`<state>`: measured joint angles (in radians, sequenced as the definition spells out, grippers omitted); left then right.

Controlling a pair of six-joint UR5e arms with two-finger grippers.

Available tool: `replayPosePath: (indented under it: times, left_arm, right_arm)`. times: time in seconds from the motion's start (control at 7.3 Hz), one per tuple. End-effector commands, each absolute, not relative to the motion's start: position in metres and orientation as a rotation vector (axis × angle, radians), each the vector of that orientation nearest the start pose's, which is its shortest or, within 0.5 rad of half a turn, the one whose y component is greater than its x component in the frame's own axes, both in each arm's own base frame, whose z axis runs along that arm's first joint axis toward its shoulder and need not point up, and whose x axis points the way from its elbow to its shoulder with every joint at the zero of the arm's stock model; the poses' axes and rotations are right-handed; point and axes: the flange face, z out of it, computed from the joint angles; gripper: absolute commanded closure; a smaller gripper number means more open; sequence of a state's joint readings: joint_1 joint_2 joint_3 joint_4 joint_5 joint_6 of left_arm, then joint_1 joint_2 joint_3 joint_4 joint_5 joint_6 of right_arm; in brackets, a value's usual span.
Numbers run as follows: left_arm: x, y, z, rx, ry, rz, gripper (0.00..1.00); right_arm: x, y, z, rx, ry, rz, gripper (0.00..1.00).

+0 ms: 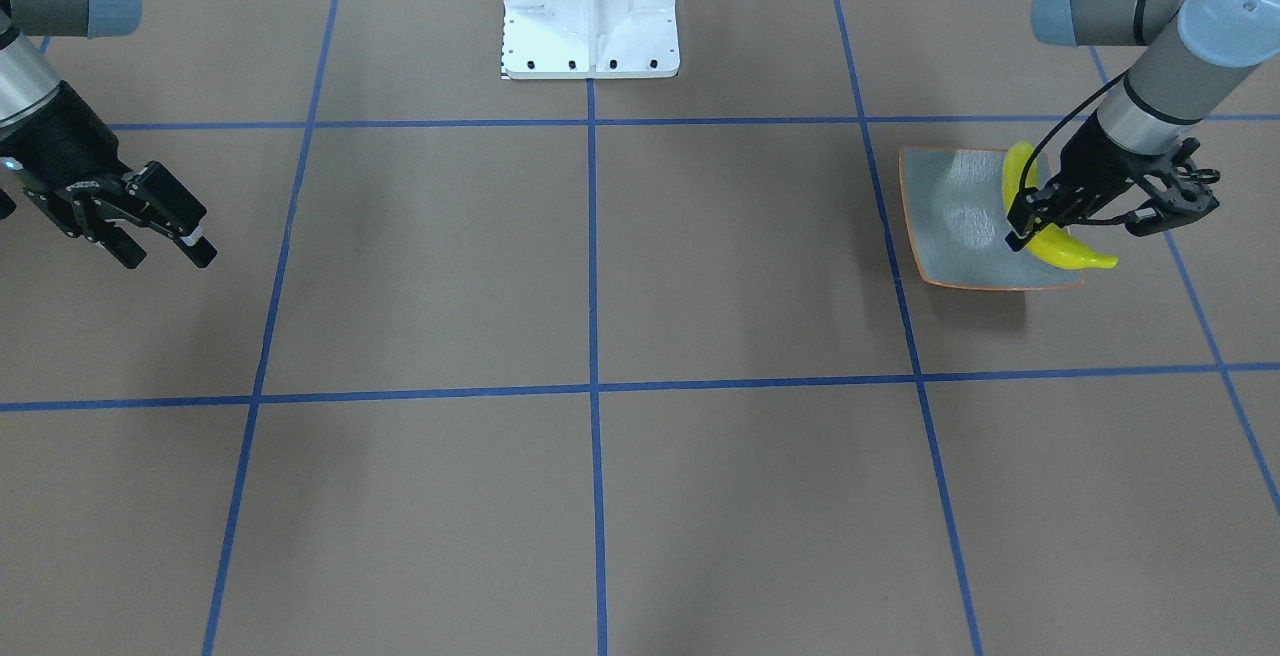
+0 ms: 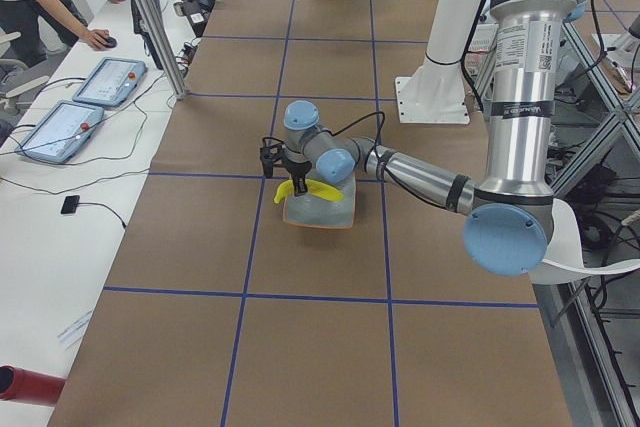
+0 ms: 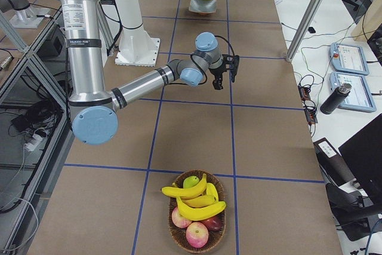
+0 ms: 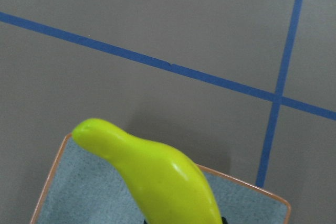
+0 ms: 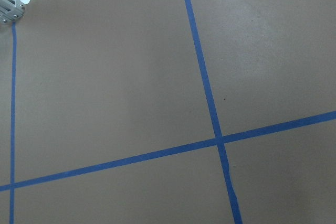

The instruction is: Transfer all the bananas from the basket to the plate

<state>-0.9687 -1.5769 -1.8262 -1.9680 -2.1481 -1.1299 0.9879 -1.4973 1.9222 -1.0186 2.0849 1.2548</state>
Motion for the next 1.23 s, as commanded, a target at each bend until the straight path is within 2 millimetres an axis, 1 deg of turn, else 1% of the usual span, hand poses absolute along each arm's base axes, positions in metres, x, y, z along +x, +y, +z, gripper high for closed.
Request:
replayPosePath:
  times: [0.0, 0.27, 0.41, 0.55, 0.68, 0.96, 1.1]
  left_arm:
    - [0.228, -0.470, 0.510, -0.032, 0.826, -0.313, 1.00]
    - [0.232, -0.469, 0.521, -0.051, 0.813, -0.312, 1.00]
    - [0.233, -0.468, 0.522, -0.053, 0.811, -0.310, 1.00]
    - [0.244, -0.463, 0.522, -0.062, 0.808, -0.289, 0.89]
    - [0.251, -0.458, 0.523, -0.069, 0.805, -0.276, 0.69]
    - [0.251, -0.457, 0.525, -0.070, 0.804, -0.272, 0.47]
    - [0.251, -0.456, 0.529, -0.069, 0.797, -0.257, 0.29]
  right_arm:
    - [-0.214, -0.479, 0.397, 0.200, -1.039, 0.362, 0.00]
    - [-0.216, -0.480, 0.392, 0.198, -1.047, 0.356, 0.00]
    - [-0.216, -0.480, 0.392, 0.199, -1.047, 0.356, 0.00]
    - [-0.215, -0.480, 0.392, 0.201, -1.048, 0.357, 0.00]
    - [-0.215, -0.480, 0.392, 0.201, -1.048, 0.357, 0.00]
    - [-0.208, -0.484, 0.389, 0.205, -1.053, 0.370, 0.00]
    - [-0.204, -0.485, 0.390, 0.206, -1.052, 0.375, 0.00]
